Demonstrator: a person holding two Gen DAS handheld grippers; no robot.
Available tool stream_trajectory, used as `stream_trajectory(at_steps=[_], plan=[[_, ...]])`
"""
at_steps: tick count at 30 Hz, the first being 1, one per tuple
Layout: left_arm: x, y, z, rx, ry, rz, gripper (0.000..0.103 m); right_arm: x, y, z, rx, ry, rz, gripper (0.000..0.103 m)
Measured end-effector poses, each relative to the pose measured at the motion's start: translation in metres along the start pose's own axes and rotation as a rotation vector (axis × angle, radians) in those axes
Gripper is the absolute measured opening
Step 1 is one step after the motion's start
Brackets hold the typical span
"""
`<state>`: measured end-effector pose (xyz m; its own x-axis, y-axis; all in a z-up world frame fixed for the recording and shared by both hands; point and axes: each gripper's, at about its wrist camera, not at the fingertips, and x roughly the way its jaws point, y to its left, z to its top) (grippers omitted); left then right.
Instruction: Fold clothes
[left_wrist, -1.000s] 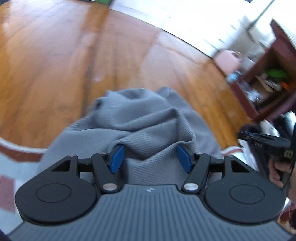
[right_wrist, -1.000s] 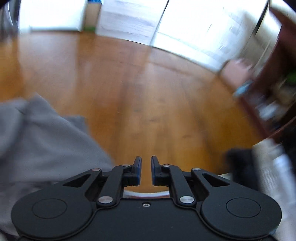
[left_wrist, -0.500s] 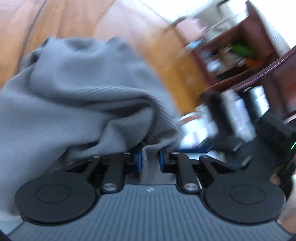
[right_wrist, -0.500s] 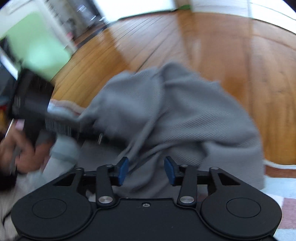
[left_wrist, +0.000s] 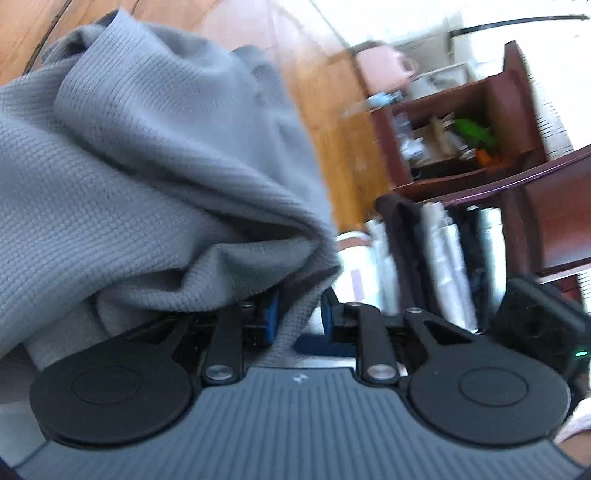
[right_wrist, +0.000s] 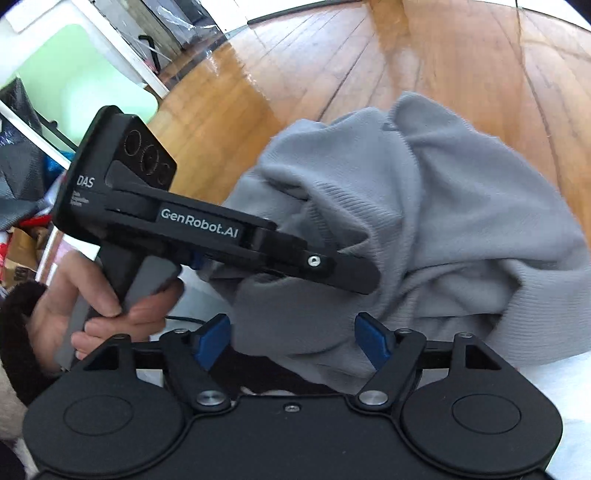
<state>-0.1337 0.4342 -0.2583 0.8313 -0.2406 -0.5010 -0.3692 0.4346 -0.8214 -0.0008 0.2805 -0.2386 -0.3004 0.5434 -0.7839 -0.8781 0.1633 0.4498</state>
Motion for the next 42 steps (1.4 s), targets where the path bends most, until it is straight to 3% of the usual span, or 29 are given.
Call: stream_trajectory(at_steps=[4,6,7,9,13,15,17,20,24,28,30,31,32,34,35,36,37,39,41,42], plan=[[-0.011,-0.013,0.004,0.077,-0.052,0.021,0.021,0.023,-0.004,-0.001,0.039,0.045,-0.027,0.079],[-0.018,-0.028,0.003,0.184,-0.081,0.127,0.021,0.033,-0.008,0.0,0.063,0.045,-0.049,0.077],[-0.022,-0.033,0.002,0.216,-0.096,0.158,0.021,0.036,-0.009,0.001,0.062,0.041,-0.082,0.07],[-0.031,-0.042,0.0,0.274,-0.127,0.219,0.023,0.038,-0.009,0.005,0.032,0.037,-0.168,0.016],[-0.072,-0.041,0.002,0.282,-0.246,0.323,0.054,0.003,-0.001,0.014,-0.108,-0.091,-0.342,0.003],[-0.09,-0.038,0.001,0.281,-0.289,0.367,0.055,-0.022,0.0,0.024,-0.153,-0.148,-0.443,0.003],[-0.101,-0.032,0.0,0.255,-0.301,0.397,0.061,-0.052,-0.006,0.039,-0.153,-0.191,-0.462,0.003],[-0.098,-0.024,0.002,0.19,-0.277,0.419,0.063,-0.087,-0.01,0.057,-0.167,-0.27,-0.527,0.003],[-0.073,-0.025,0.006,0.217,-0.215,0.447,0.072,-0.112,-0.009,0.07,-0.216,-0.309,-0.612,0.002],[-0.038,-0.011,0.012,0.155,-0.148,0.361,0.076,-0.102,-0.014,0.067,-0.216,-0.285,-0.641,0.003],[-0.018,0.011,0.015,0.024,-0.118,0.288,0.059,-0.083,-0.022,0.067,-0.22,-0.259,-0.641,0.004],[-0.01,0.021,0.016,-0.035,-0.103,0.258,0.036,-0.076,-0.026,0.067,-0.211,-0.247,-0.624,0.004],[-0.009,0.022,0.015,-0.042,-0.105,0.253,0.03,-0.074,-0.034,0.065,-0.164,-0.245,-0.579,0.008],[-0.016,0.008,0.016,0.04,-0.131,0.295,0.019,-0.069,-0.049,0.06,-0.07,-0.241,-0.488,0.02],[-0.023,-0.006,0.015,0.115,-0.169,0.33,0.014,-0.069,-0.056,0.058,-0.016,-0.237,-0.444,0.036],[-0.03,-0.018,0.014,0.175,-0.219,0.363,0.013,-0.071,-0.062,0.057,0.025,-0.236,-0.408,0.047],[-0.037,-0.029,0.013,0.224,-0.273,0.389,0.01,-0.068,-0.067,0.055,0.052,-0.229,-0.376,0.051],[-0.061,-0.03,0.018,0.17,-0.396,0.364,0.01,-0.062,-0.076,0.048,0.097,-0.207,-0.32,0.062],[-0.081,-0.023,0.025,0.101,-0.484,0.346,0.01,-0.054,-0.082,0.04,0.135,-0.177,-0.271,0.063],[-0.087,-0.019,0.026,0.092,-0.502,0.376,0.01,-0.048,-0.083,0.035,0.148,-0.157,-0.257,0.063]])
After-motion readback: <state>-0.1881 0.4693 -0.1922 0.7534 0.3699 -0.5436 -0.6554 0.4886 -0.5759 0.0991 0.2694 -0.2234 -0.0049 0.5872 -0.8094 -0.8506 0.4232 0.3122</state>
